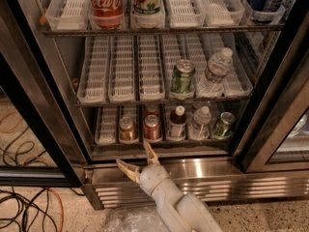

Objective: Pick orange can from bottom shelf of fridge

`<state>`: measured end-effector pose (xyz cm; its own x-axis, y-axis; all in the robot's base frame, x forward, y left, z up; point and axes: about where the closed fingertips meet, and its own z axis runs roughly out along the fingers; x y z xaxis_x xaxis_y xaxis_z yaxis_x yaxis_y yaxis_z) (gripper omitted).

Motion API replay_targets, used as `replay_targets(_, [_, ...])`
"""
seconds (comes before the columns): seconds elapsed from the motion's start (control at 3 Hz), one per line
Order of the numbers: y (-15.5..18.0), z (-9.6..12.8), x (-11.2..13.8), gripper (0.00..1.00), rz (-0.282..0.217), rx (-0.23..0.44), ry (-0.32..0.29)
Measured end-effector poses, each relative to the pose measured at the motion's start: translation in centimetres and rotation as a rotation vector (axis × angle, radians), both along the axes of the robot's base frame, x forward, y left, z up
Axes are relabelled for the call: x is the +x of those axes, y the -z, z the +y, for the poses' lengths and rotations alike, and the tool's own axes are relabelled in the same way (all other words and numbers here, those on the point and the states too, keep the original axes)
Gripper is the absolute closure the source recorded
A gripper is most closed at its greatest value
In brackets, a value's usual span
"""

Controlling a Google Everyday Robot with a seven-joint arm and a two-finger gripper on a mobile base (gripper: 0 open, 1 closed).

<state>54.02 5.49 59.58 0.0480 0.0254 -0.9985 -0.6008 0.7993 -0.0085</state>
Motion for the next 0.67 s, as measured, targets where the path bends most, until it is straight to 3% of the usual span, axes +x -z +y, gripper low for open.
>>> replay_targets(0.67, [0.19,0.01,0.28,0.29,0.0,-0.003,0.007])
